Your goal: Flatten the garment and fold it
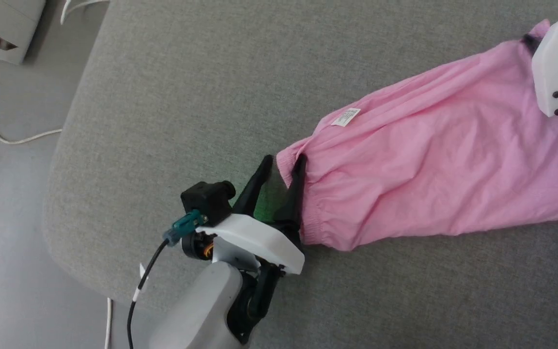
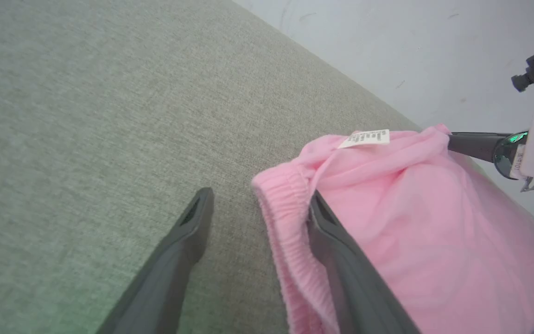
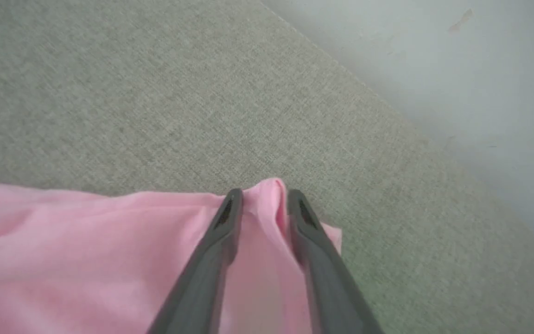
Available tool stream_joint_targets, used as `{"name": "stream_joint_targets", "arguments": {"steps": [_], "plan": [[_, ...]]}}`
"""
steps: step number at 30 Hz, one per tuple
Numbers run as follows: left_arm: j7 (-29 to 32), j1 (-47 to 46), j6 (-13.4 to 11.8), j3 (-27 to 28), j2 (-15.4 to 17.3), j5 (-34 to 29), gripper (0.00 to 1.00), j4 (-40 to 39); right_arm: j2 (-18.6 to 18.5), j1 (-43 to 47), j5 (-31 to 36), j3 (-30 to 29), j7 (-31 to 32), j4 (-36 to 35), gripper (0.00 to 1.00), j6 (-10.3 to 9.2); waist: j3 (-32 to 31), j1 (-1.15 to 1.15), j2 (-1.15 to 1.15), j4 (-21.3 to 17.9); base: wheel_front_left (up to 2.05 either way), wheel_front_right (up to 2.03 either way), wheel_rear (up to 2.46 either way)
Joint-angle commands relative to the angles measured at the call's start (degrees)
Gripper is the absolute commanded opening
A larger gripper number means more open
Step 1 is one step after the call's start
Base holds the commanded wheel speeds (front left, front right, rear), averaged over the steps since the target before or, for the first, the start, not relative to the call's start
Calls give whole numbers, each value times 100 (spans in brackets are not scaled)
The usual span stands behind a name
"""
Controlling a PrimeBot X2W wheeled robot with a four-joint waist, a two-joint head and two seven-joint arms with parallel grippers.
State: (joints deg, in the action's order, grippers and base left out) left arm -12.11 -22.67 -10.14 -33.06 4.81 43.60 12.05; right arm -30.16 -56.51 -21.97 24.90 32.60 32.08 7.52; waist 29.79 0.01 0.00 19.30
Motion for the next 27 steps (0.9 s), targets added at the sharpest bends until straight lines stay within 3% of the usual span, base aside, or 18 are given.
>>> {"name": "stream_joint_targets", "arguments": {"steps": [1, 7, 13, 20, 25, 27], "plan": [[-45, -8, 16, 12, 50, -55, 100, 35, 24, 104, -90, 25, -96, 36, 100, -3, -191, -1, 0, -98, 0, 0, 0], [-215, 251, -24, -25, 371, -523, 100, -139, 51, 718, -264, -427, -1217, -256, 100, -3, -864, -1, 0, -357, 0, 0, 0], [-170, 813, -91, -58, 655, -583, 100, -385, 280, 2021, -202, -1330, -2159, -905, 100, -3, -1539, -1, 0, -583, 0, 0, 0], [69, 1062, -47, -394, 854, -738, 100, -425, 1189, 3689, 243, -2597, -2562, -2187, 100, -3, -1883, -1, 0, -788, 0, 0, 0], [162, 1002, 22, -530, 809, -750, 100, -147, 1924, 4508, 619, -3066, -2731, -2925, 100, -3, -1911, -1, 0, -915, 0, 0, 0], [271, 964, -86, -524, 781, -749, 100, 51, 2113, 4699, 763, -3123, -2774, -3056, 100, -3, -1905, -1, 0, -962, 0, 0, 0]]}}
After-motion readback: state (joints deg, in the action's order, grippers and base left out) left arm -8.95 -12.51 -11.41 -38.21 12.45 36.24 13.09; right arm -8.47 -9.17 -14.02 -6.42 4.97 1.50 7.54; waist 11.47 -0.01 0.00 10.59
